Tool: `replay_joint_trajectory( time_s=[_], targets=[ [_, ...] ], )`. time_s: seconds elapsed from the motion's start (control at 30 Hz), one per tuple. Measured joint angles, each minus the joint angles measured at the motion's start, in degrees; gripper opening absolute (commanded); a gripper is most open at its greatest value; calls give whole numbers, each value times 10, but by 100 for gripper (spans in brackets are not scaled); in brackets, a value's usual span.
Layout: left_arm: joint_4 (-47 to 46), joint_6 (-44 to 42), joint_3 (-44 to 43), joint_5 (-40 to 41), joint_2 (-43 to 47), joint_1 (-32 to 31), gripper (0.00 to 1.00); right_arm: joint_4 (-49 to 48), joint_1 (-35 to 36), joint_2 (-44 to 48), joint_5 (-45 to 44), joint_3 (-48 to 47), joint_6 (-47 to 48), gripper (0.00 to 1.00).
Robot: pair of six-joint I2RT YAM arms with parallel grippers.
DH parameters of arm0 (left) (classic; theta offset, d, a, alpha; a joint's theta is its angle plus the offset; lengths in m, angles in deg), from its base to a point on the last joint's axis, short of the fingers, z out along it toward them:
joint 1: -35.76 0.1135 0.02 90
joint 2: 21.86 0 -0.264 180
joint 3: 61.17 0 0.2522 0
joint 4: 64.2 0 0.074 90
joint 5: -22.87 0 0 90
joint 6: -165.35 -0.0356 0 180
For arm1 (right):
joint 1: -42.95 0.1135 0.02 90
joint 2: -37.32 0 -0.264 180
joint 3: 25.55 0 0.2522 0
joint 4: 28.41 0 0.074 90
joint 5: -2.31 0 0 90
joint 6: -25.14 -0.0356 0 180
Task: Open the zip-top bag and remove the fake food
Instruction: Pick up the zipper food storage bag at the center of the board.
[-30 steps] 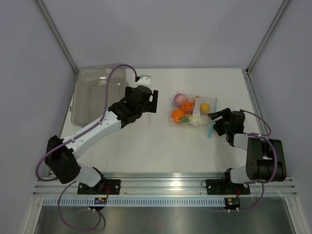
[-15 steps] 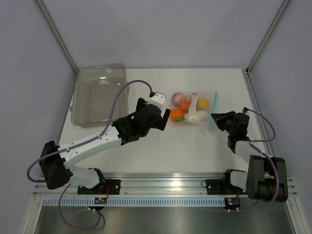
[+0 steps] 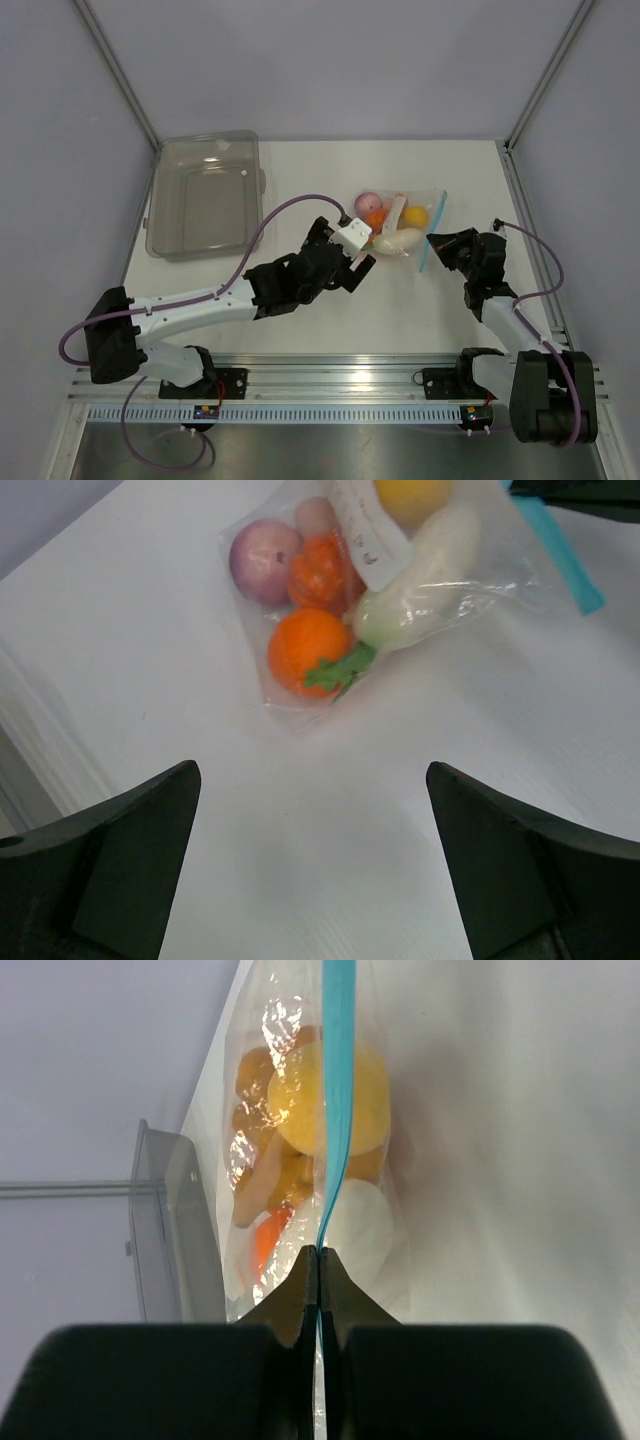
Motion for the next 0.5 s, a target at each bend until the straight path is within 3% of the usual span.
replay_joint_trajectory(
  time_s=[0.17, 0.5],
  targets=[
    [-21, -16, 1, -5, 2, -27, 99, 49, 81, 25, -63, -20, -3, 0],
    [-24, -25, 0, -5, -2, -44, 99, 96, 169, 18, -138, -60, -47, 0]
  ],
)
